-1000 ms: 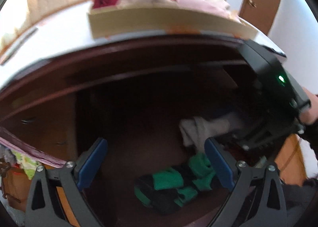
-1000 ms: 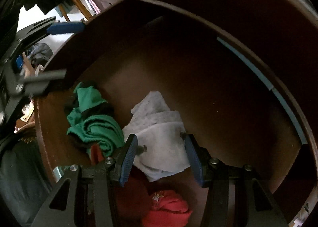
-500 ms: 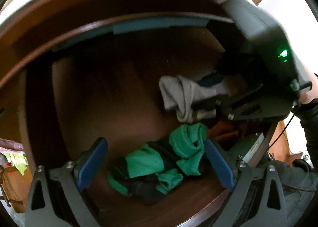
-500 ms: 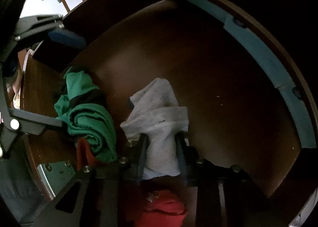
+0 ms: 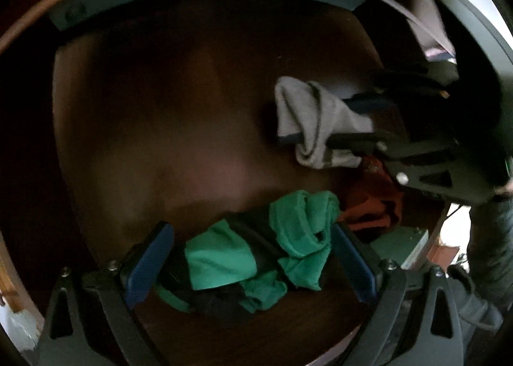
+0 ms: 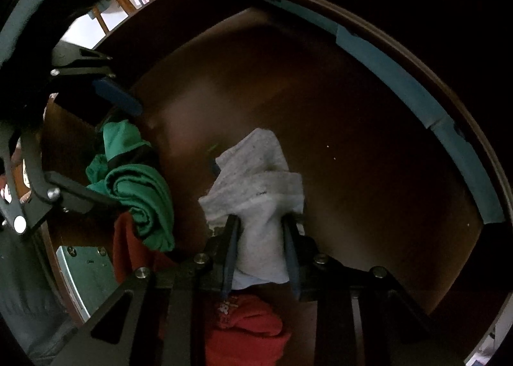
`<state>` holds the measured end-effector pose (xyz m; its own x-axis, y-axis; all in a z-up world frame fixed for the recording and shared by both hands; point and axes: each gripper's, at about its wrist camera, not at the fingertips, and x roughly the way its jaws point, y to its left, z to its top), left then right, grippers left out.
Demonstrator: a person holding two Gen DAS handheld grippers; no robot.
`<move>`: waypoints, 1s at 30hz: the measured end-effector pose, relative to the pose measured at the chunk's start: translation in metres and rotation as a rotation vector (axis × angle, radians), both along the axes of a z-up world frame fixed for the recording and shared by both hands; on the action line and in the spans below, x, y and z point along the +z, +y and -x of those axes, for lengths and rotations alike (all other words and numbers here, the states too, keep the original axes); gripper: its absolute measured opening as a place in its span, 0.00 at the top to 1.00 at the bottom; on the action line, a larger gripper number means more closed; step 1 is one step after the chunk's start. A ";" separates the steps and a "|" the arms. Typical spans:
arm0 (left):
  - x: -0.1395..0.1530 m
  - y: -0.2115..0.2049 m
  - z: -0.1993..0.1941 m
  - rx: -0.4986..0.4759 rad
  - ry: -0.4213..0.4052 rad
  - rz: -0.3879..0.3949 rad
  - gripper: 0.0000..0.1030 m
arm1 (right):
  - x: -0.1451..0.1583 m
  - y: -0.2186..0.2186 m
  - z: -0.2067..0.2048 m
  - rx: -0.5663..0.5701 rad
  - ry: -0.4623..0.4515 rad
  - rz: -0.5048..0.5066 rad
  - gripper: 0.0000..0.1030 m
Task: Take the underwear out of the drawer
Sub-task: 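Grasp the grey sock with the right tool while the left tool grasps the green garment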
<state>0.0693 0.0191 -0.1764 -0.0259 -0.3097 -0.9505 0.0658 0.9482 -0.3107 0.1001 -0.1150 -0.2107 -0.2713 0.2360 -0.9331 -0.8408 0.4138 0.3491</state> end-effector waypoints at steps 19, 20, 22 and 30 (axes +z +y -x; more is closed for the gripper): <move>0.004 -0.027 -0.004 -0.091 -0.063 0.051 0.69 | 0.037 -0.010 0.011 -0.043 -0.028 -0.036 0.72; 0.007 -0.026 -0.003 -0.086 -0.084 0.056 0.72 | 0.040 -0.013 0.009 -0.052 -0.033 -0.047 0.72; 0.012 -0.024 0.005 -0.065 -0.121 0.070 0.75 | 0.047 -0.017 0.009 -0.069 -0.045 -0.064 0.73; 0.027 -0.019 0.029 0.013 -0.286 0.056 0.78 | 0.068 -0.024 0.016 -0.080 -0.101 -0.101 0.74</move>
